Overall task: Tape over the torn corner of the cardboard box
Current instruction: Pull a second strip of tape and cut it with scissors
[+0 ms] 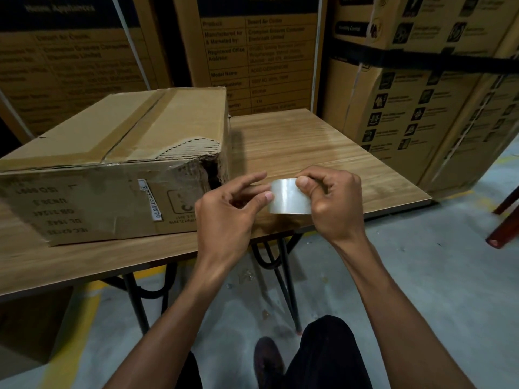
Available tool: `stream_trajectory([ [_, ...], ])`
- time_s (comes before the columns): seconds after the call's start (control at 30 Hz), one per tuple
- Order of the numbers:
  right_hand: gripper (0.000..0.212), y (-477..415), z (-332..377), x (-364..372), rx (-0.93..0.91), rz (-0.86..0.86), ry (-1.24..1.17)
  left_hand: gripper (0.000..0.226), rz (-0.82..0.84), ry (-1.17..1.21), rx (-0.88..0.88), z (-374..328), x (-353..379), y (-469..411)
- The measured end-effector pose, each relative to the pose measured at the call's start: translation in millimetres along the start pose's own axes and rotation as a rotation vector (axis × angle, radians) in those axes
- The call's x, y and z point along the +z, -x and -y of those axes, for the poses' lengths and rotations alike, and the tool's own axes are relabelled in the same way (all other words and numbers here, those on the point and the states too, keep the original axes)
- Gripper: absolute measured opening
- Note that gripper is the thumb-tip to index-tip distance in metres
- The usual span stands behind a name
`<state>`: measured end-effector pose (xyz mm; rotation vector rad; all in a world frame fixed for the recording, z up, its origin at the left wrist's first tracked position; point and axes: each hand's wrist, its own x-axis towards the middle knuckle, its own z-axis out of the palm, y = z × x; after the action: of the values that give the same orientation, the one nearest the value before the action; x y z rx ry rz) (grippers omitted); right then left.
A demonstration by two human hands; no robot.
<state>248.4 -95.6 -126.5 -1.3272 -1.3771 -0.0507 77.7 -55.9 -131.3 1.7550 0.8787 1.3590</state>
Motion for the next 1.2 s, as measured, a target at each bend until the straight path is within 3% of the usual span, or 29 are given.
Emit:
stream_trajectory([
  [0.13, 0.034, 0, 0, 3, -0.037, -0.069, 0.045, 0.028, -0.025, 0.091, -0.025, -2, 3, 5],
  [0.43, 0.042, -4, 2, 12, -0.086, -0.114, 0.124, 0.035, -0.029, 0.217, -0.106, -9, -1, 10],
  [0.63, 0.042, -6, 5, 16, -0.073, -0.125, 0.162, 0.04, -0.107, 0.056, 0.035, -9, -1, 14],
  [1.0, 0.044, -11, 6, 15, -0.066, -0.14, 0.144, 0.043, -0.054, 0.235, 0.036, -7, 6, 11],
  [1.2, 0.045, -10, 5, 18, -0.055, -0.136, 0.15, 0.036, -0.153, 0.094, 0.118, -5, 6, 13],
])
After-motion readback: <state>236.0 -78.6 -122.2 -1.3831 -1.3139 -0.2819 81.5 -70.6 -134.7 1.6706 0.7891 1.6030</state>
